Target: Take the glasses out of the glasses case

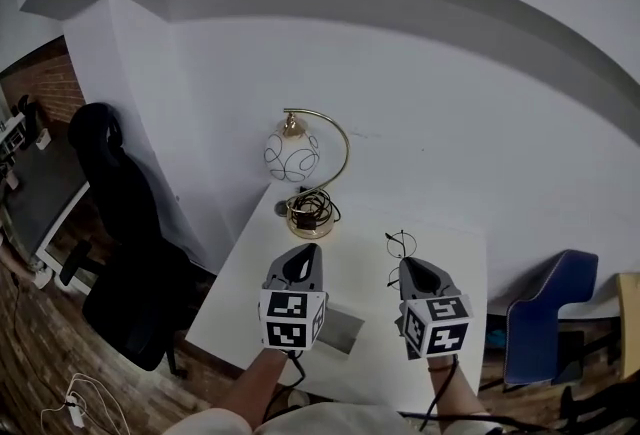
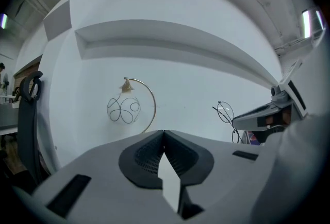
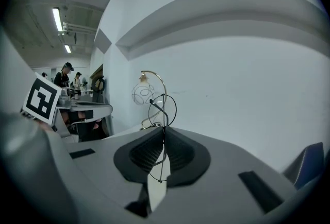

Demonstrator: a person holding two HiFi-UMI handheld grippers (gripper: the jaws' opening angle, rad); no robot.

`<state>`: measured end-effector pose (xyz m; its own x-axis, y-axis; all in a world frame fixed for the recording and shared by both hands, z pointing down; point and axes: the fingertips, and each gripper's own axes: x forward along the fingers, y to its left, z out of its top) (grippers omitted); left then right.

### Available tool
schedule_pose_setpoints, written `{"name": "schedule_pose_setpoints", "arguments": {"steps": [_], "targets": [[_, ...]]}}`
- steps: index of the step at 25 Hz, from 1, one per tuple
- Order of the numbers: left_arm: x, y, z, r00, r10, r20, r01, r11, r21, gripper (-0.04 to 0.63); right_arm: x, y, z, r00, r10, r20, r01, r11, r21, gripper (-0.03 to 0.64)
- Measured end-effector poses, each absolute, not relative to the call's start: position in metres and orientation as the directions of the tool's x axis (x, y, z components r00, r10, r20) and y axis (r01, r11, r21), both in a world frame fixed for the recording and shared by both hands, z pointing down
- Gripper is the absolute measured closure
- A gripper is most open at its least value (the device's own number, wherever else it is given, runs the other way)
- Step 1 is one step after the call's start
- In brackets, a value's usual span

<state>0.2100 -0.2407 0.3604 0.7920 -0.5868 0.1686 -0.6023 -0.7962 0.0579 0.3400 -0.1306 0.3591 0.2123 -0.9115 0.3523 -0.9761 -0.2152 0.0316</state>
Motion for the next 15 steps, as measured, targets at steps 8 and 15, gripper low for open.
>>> {"name": "schedule_pose_setpoints", "arguments": {"steps": [8, 15], "targets": [[0.237, -0.238, 0.346, 0.824, -0.549, 0.136, -0.56, -0.827, 0.055, 0.578, 0.372, -0.109, 0.344, 0.35, -0.899, 0.265, -0.934, -0.355, 0.029, 0.577], [0.252, -0.233, 0.35, 0.84, -0.524, 0.139, -0.536, -0.841, 0.066, 0.578, 0.396, -0.087, 0.343, 0.447, -0.867, 0.22, -0.886, -0.464, -0.026, 0.577]]}}
